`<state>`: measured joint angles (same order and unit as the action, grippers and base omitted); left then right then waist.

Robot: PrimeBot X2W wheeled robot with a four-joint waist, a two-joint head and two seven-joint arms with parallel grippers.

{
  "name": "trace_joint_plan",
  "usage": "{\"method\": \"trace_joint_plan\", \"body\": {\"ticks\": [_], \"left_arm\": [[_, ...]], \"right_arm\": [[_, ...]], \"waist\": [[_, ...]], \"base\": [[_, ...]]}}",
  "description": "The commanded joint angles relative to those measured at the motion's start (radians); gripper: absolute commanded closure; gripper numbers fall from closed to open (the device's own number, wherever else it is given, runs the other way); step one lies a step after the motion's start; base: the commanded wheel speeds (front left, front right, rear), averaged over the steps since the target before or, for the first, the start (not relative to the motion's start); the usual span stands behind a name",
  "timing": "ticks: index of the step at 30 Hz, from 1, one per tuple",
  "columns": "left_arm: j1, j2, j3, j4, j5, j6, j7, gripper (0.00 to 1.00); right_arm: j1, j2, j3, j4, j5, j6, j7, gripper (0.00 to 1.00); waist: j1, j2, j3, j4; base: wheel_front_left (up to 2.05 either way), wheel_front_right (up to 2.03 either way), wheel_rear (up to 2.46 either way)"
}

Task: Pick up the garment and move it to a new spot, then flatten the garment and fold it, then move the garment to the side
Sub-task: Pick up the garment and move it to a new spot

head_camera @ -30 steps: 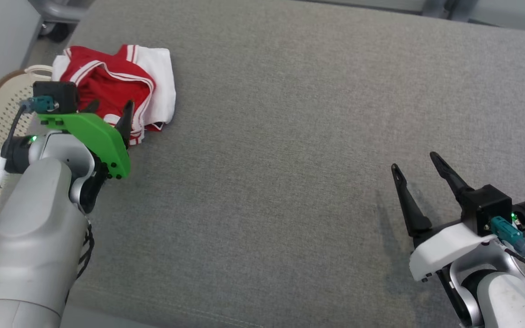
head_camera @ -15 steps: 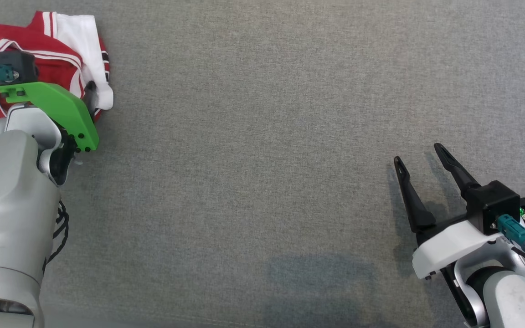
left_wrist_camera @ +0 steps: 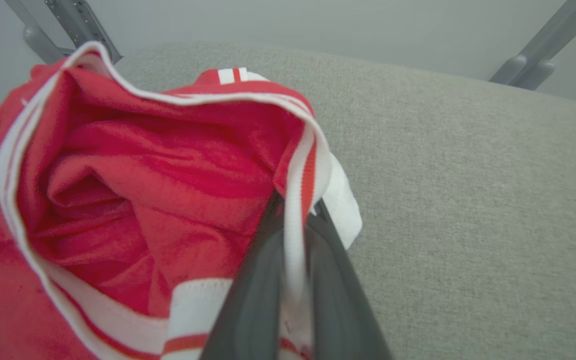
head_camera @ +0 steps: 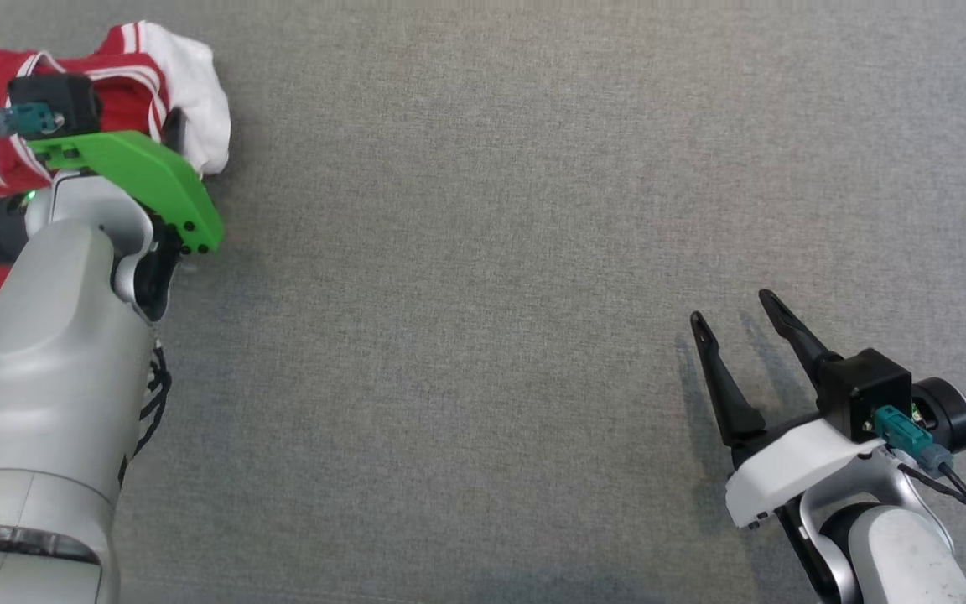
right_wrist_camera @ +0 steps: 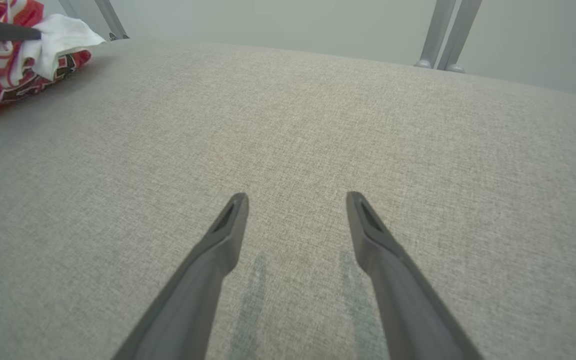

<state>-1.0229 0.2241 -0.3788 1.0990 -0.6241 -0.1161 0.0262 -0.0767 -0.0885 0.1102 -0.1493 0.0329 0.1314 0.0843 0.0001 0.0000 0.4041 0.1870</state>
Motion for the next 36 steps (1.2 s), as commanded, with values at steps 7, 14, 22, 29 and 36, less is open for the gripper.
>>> {"method": "trace_joint_plan", "body": {"ticks": [7, 14, 22, 29, 36], "left_arm": [[-0.04, -0.063, -0.06, -0.142, -0.021, -0.014, -0.043, 1.0], [0.005, -0.101, -0.133, -0.259, -0.034, -0.015, -0.021, 1.0], [0.071, -0.152, -0.225, -0.36, -0.021, -0.003, 0.014, 1.0], [0.172, -0.172, -0.349, -0.418, -0.044, 0.03, 0.041, 1.0], [0.258, -0.171, -0.521, -0.492, -0.152, 0.084, 0.067, 0.0]], "right_arm": [[0.022, 0.026, 0.009, 0.089, 0.034, -0.001, -0.063, 0.0], [0.036, 0.034, 0.01, 0.13, 0.05, -0.001, -0.09, 0.0], [0.041, 0.038, 0.014, 0.158, 0.075, -0.001, -0.117, 0.0], [0.036, 0.038, 0.03, 0.187, 0.11, -0.001, -0.143, 0.0], [0.008, 0.038, 0.045, 0.211, 0.123, -0.001, -0.16, 0.0]], "waist": [[-0.0001, 0.0, -0.179, -0.07], [-0.0001, 0.0, -0.253, -0.155], [-0.0001, 0.0, -0.285, -0.28], [-0.0001, 0.0, -0.28, -0.351], [-0.0001, 0.0, -0.266, -0.38]], "base": [[0.0, 0.0, 0.0], [0.0, 0.0, 0.0], [0.0, 0.0, 0.0], [0.0, 0.0, 0.0], [0.0, 0.0, 0.0]]}}
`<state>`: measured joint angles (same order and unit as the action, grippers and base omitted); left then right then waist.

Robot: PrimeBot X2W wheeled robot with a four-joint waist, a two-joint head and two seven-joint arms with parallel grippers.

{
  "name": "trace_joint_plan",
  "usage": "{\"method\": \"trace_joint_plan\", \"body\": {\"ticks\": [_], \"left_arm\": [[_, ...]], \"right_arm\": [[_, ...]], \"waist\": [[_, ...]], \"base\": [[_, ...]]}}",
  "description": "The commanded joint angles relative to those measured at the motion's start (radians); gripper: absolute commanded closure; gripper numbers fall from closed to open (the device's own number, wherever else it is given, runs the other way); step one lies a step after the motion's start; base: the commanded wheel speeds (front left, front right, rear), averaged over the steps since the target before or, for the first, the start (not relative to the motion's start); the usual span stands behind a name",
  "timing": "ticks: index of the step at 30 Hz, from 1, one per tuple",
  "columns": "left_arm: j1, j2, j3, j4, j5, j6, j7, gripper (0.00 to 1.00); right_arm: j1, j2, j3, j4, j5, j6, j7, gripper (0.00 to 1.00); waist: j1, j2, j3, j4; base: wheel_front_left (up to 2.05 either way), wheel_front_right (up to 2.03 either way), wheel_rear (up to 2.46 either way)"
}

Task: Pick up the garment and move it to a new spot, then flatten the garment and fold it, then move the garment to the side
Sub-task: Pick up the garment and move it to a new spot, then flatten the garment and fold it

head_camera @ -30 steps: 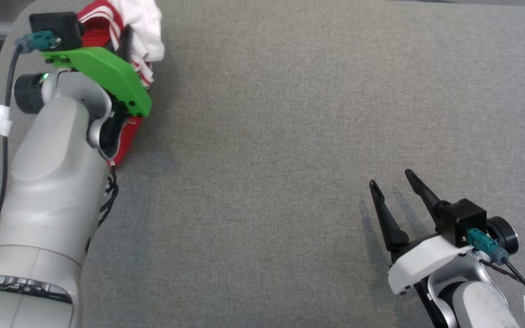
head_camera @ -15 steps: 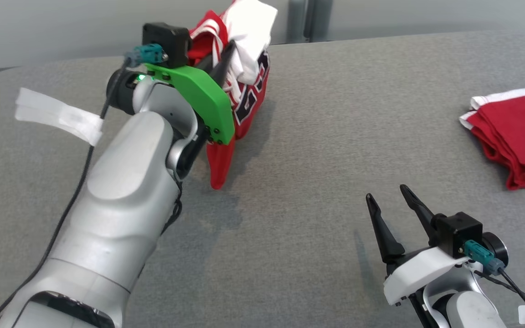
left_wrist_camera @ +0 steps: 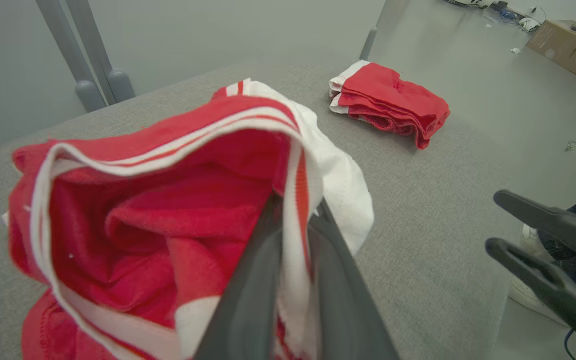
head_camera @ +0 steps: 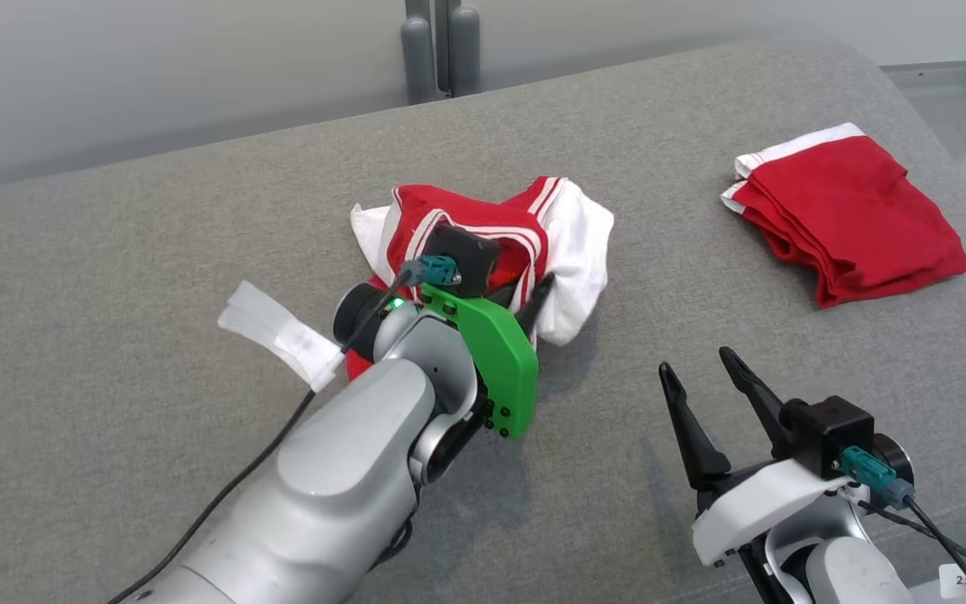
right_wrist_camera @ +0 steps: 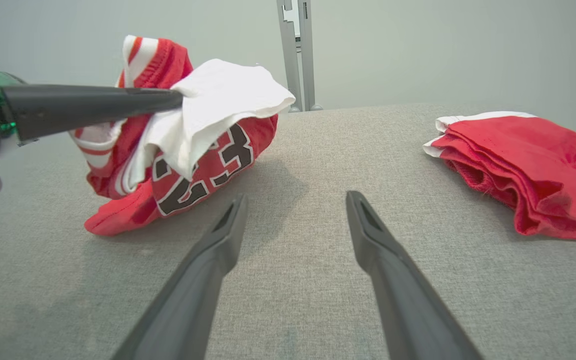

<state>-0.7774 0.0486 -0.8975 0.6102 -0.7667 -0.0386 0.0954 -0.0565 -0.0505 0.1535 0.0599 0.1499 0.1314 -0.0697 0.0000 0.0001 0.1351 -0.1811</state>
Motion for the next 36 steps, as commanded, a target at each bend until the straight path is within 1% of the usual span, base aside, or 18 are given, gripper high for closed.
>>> {"method": "trace_joint_plan", "body": {"ticks": [1, 6, 15, 21, 26, 28, 34, 35, 36], "left_arm": [[0.018, 0.004, -0.022, -0.001, -0.017, 0.016, -0.002, 0.0], [0.025, 0.004, -0.076, 0.015, -0.061, 0.046, -0.011, 0.0], [0.04, 0.004, -0.143, 0.026, -0.134, 0.072, -0.024, 0.0], [0.016, 0.004, -0.183, 0.037, -0.168, 0.097, -0.02, 0.0], [-0.009, 0.004, -0.2, 0.09, -0.182, 0.131, -0.019, 0.0], [-0.021, 0.004, -0.2, 0.108, -0.182, 0.143, -0.035, 0.0], [-0.035, 0.004, -0.223, 0.119, -0.214, 0.138, -0.041, 0.01], [-0.036, 0.004, -0.226, 0.119, -0.217, 0.137, -0.045, 0.34], [-0.038, 0.004, -0.229, 0.119, -0.219, 0.135, -0.046, 0.55]], "right_arm": [[-0.014, 0.0, 0.004, 0.005, 0.007, -0.001, -0.008, 0.0], [-0.013, 0.0, 0.005, 0.023, 0.012, -0.001, -0.021, 0.0], [-0.017, 0.0, 0.018, 0.044, 0.026, -0.001, -0.029, 0.0], [-0.023, 0.0, 0.024, 0.037, 0.029, -0.001, -0.033, 0.0], [-0.027, 0.0, 0.015, 0.032, 0.027, -0.001, -0.04, 0.0], [-0.03, 0.0, 0.01, 0.031, 0.03, -0.001, -0.043, 0.0], [-0.036, 0.0, 0.001, 0.039, 0.034, -0.001, -0.057, 0.0], [-0.037, 0.0, 0.001, 0.041, 0.036, -0.001, -0.06, 0.0], [-0.037, 0.0, 0.002, 0.043, 0.037, -0.001, -0.061, 0.0]], "waist": [[0.0, -0.0001, 0.004, -0.014], [0.0, -0.0001, -0.003, -0.014], [0.0, -0.0001, -0.032, -0.015], [0.0, -0.0001, -0.008, -0.055], [0.0, -0.0001, 0.033, -0.101], [0.0, -0.0001, 0.05, -0.118], [0.0, -0.0001, 0.078, -0.139], [0.0, -0.0001, 0.08, -0.14], [0.0, -0.0001, 0.081, -0.141]], "base": [[0.0, 0.0, 0.0], [0.0, 0.0, 0.0], [0.0, 0.0, 0.0], [0.0, 0.0, 0.0], [0.0, 0.0, 0.0], [0.0, 0.0, 0.0], [0.0, 0.0, 0.0], [0.0, 0.0, 0.0], [0.0, 0.0, 0.0]]}}
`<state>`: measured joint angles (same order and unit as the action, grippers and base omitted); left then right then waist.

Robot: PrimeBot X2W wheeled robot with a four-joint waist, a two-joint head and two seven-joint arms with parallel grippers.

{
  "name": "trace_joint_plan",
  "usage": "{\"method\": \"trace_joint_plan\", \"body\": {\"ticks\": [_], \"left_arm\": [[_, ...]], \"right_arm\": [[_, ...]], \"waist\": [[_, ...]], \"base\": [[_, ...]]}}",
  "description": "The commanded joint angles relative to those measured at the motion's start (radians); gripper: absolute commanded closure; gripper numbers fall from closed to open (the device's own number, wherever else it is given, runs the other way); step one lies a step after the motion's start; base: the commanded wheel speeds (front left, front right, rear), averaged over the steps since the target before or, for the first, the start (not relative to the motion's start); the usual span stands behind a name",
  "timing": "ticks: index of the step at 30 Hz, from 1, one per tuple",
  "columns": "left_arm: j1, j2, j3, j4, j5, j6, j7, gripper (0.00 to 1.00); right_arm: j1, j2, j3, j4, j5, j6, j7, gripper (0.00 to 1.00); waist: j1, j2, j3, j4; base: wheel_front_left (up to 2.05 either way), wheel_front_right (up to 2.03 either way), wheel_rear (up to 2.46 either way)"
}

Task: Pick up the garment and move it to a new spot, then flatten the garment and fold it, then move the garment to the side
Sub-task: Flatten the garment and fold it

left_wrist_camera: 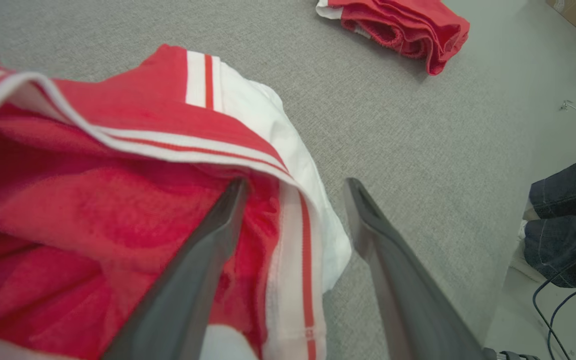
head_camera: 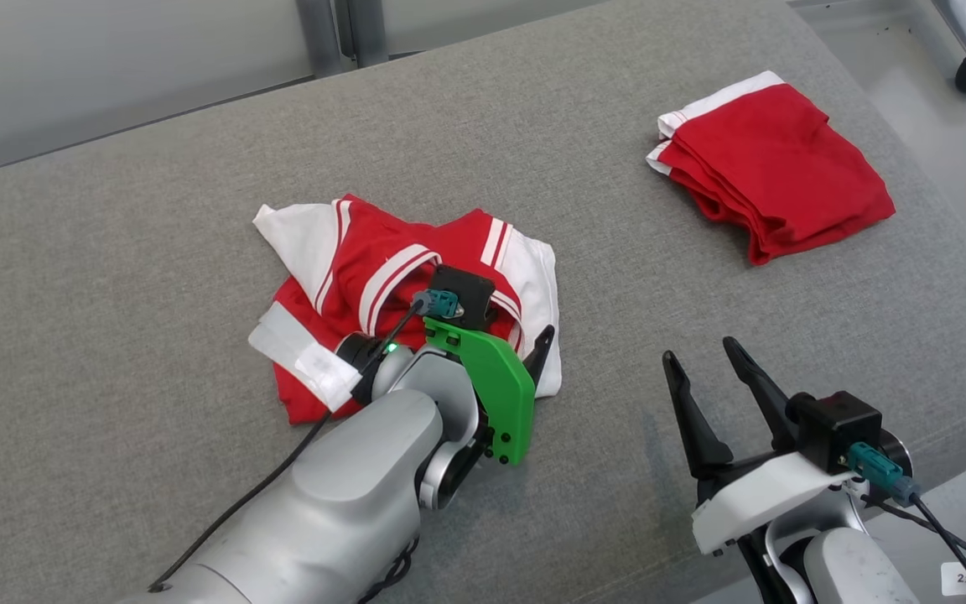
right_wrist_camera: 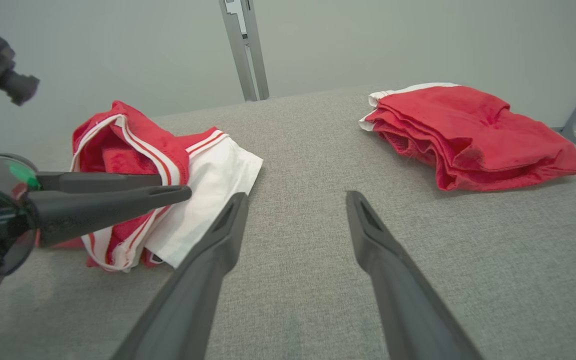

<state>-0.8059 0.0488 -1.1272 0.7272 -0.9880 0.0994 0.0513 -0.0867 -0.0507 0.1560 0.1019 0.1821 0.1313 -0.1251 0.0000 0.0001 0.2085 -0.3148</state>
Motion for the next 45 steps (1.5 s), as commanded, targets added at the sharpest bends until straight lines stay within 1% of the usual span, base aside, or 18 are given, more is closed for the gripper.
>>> {"method": "trace_joint_plan", "body": {"ticks": [1, 2, 9, 14, 18, 23, 30, 36, 38, 43, 45], "left_arm": [[-0.013, 0.004, -0.001, 0.002, -0.001, -0.005, -0.01, 0.67], [-0.018, 0.004, -0.002, 0.001, -0.004, -0.007, -0.02, 1.0], [-0.068, 0.004, 0.016, -0.006, -0.028, -0.019, -0.117, 1.0], [-0.155, 0.003, 0.051, -0.037, -0.036, -0.019, -0.186, 1.0], [-0.245, 0.003, 0.083, -0.055, -0.017, -0.018, -0.235, 1.0], [-0.327, 0.006, 0.144, -0.101, -0.028, -0.028, -0.27, 1.0], [-0.376, 0.012, 0.204, -0.192, -0.041, -0.029, -0.293, 1.0], [-0.343, 0.007, 0.262, -0.328, -0.09, -0.038, -0.308, 1.0], [-0.323, 0.008, 0.273, -0.36, -0.098, -0.027, -0.307, 1.0], [-0.242, 0.048, 0.32, -0.392, -0.124, 0.008, -0.313, 1.0], [-0.205, 0.082, 0.341, -0.392, -0.115, 0.025, -0.315, 1.0]], "right_arm": [[-0.007, 0.0, 0.002, 0.003, 0.006, -0.001, -0.008, 0.0], [-0.008, 0.0, 0.004, 0.006, 0.008, -0.001, -0.009, 0.0], [-0.012, 0.0, 0.001, 0.016, 0.005, -0.001, -0.011, 0.0], [-0.003, 0.0, 0.003, 0.021, -0.001, -0.001, -0.006, 0.0], [0.001, 0.0, 0.011, 0.024, -0.003, -0.001, 0.001, 0.0], [0.02, 0.0, 0.01, 0.023, -0.014, -0.001, 0.015, 0.0], [0.04, 0.0, 0.016, 0.013, -0.021, -0.001, 0.033, 0.0], [0.06, 0.0, 0.009, 0.0, -0.027, -0.001, 0.043, 0.0], [0.064, 0.0, 0.005, -0.005, -0.029, -0.001, 0.045, 0.0], [0.074, 0.0, -0.001, -0.02, -0.033, -0.001, 0.054, 0.0], [0.073, 0.0, -0.002, -0.023, -0.033, -0.001, 0.055, 0.0]], "waist": [[0.0, -0.0001, 0.007, -0.008], [0.0, -0.0001, 0.007, -0.008], [0.0, -0.0001, -0.014, 0.007], [0.0, -0.0001, -0.044, 0.031], [0.0, -0.0001, -0.072, 0.047], [0.0, -0.0001, -0.117, 0.059], [0.0, -0.0001, -0.163, 0.065], [0.0, -0.0001, -0.186, 0.084], [0.0, -0.0001, -0.187, 0.096], [0.0, -0.0001, -0.183, 0.13], [0.0, -0.0001, -0.175, 0.146]], "base": [[0.0, 0.0, 0.0], [0.0, 0.0, 0.0], [0.0, 0.0, 0.0], [0.0, 0.0, 0.0], [0.0, 0.0, 0.0], [0.0, 0.0, 0.0], [0.0, 0.0, 0.0], [0.0, 0.0, 0.0], [0.0, 0.0, 0.0], [0.0, 0.0, 0.0], [0.0, 0.0, 0.0]]}}
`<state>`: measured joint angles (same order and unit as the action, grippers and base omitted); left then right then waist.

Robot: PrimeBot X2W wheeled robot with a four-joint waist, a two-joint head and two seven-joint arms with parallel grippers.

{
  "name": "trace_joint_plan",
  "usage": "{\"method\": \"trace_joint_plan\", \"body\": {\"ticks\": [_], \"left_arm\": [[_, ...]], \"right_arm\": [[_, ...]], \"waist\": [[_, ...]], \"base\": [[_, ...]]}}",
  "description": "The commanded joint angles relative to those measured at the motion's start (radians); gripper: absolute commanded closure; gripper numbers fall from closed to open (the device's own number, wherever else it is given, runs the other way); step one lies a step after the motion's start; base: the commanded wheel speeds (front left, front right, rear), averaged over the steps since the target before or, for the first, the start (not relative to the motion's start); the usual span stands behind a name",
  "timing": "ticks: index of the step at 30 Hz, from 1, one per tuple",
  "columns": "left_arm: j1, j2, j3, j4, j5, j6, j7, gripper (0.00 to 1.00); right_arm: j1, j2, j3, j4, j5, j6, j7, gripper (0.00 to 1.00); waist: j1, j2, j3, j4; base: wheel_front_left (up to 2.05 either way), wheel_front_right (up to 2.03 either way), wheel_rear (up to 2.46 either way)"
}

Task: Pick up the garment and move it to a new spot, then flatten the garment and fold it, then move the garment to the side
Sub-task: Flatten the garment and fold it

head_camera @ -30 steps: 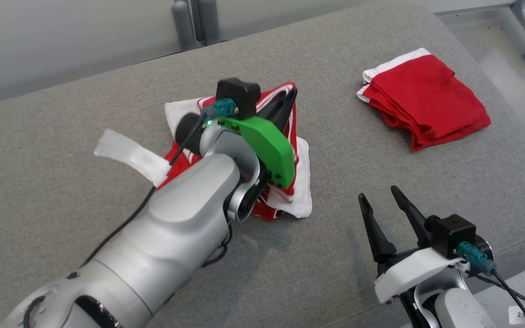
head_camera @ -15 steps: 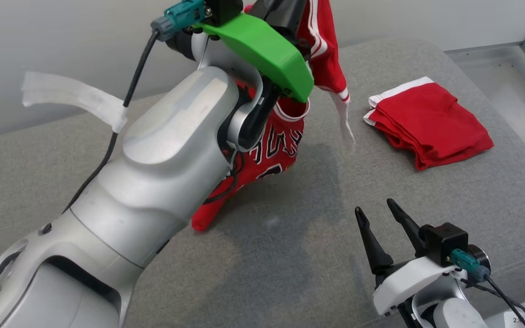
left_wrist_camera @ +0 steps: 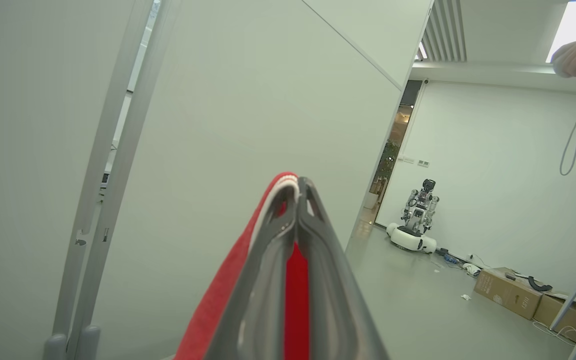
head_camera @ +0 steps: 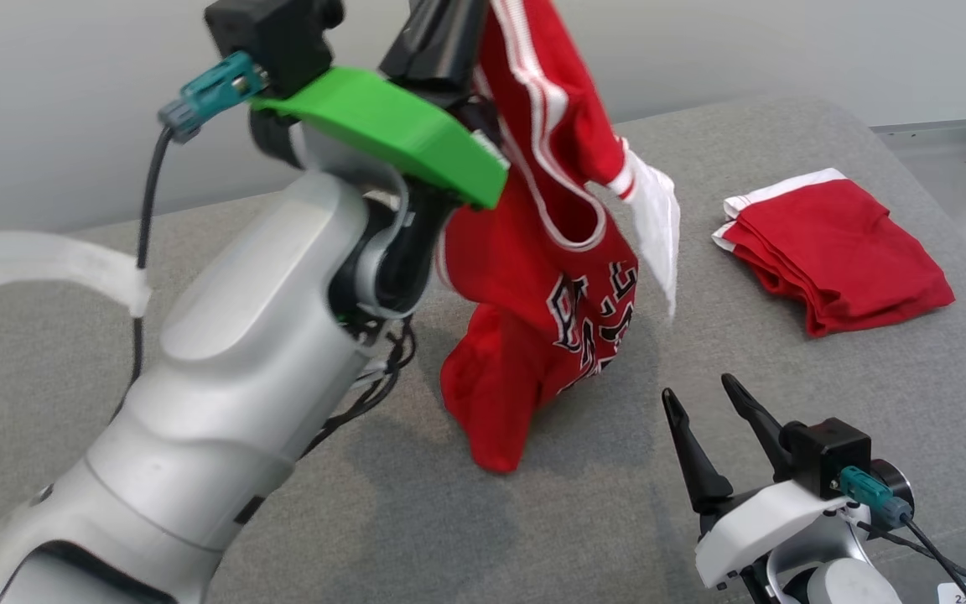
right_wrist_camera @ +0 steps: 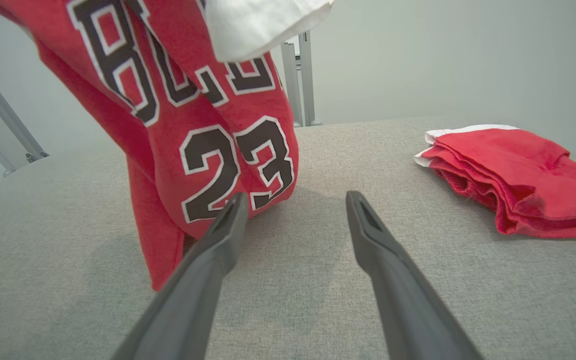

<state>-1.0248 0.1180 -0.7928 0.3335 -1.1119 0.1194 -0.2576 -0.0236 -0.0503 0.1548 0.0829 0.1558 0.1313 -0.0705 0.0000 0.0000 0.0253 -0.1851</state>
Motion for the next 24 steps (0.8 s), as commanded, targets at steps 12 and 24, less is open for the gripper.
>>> {"method": "trace_joint_plan", "body": {"ticks": [12, 24], "left_arm": [[0.362, 0.262, 0.106, 0.079, 0.023, 0.115, -0.008, 1.0], [0.507, 0.325, 0.228, 0.216, 0.096, 0.2, -0.008, 0.06]], "right_arm": [[0.012, 0.0, -0.028, -0.021, -0.012, -0.001, 0.003, 0.0], [-0.011, 0.0, -0.021, -0.022, -0.014, -0.001, 0.009, 0.0]], "waist": [[0.0, 0.0, 0.049, 0.094], [0.0, 0.0, 0.064, 0.101]], "base": [[0.0, 0.0, 0.0], [0.0, 0.0, 0.0]]}}
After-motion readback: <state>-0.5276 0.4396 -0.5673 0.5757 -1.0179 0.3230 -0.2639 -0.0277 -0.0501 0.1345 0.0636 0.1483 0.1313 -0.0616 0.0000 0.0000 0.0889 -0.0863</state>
